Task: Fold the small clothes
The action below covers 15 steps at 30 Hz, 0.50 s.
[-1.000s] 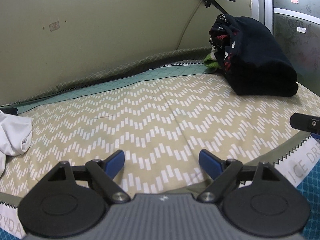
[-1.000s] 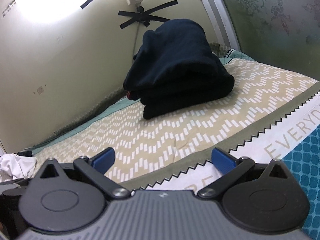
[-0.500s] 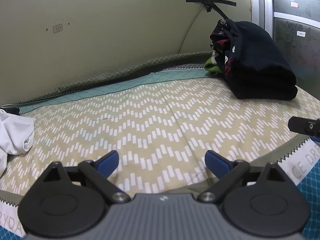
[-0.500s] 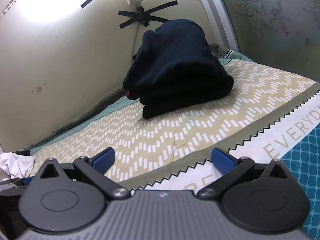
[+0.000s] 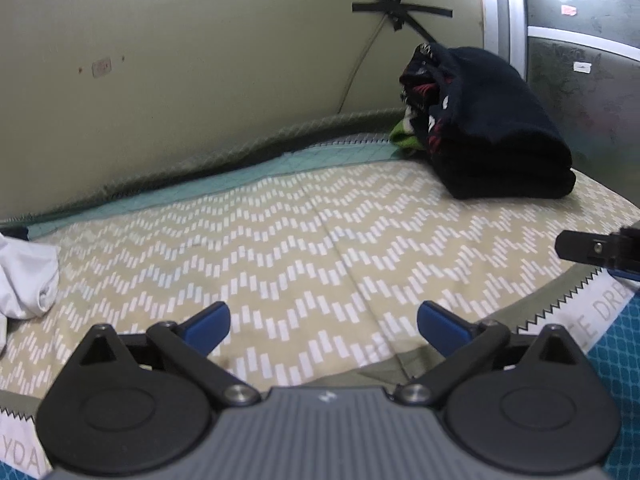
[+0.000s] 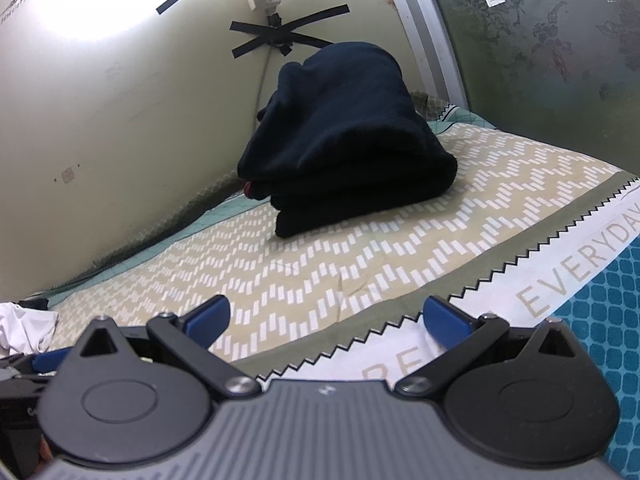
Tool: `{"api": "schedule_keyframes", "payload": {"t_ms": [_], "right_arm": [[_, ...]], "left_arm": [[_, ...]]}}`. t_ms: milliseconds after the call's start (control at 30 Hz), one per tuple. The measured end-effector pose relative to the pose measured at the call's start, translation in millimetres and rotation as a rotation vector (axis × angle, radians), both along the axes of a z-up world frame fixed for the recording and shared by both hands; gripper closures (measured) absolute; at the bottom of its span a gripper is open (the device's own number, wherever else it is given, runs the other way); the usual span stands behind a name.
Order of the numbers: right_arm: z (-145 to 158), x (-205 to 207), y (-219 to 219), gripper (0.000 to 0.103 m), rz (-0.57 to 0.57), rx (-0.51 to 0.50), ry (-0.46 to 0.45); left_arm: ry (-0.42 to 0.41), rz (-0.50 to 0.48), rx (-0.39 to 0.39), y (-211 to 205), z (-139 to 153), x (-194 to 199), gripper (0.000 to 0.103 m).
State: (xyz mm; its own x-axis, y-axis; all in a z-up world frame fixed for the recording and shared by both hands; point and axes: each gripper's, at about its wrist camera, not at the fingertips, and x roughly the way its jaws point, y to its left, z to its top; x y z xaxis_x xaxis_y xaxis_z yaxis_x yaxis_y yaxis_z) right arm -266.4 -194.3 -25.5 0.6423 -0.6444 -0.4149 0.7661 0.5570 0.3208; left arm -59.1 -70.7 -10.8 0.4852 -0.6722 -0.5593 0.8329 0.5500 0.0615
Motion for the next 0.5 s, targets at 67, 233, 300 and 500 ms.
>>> {"api": "schedule_keyframes", "payload": {"t_ms": [67,233,300,500], "right_arm": [[0.0,0.8,0.4,0.006,0.0,-0.003,0.006],[-0.2,1.7,0.6,0.006,-0.001,-0.006,0.013],[-0.1,2.0,0.4,0.006,0.0,-0.007,0.016],[0.1,2.7,0.5,0.006,-0.002,-0.013,0.023]], "left_arm": [[-0.013,-0.008,0.001,0.2,0.4,-2.9,0.0],[0.015,-0.005,0.024,-1.8,-1.0,0.7,0.0],[0.027,-0.001,0.02,-0.7,-1.0,2.3,0.0],[0.034,-0.007,0.018,-0.1,-1.5,2.1,0.0]]}}
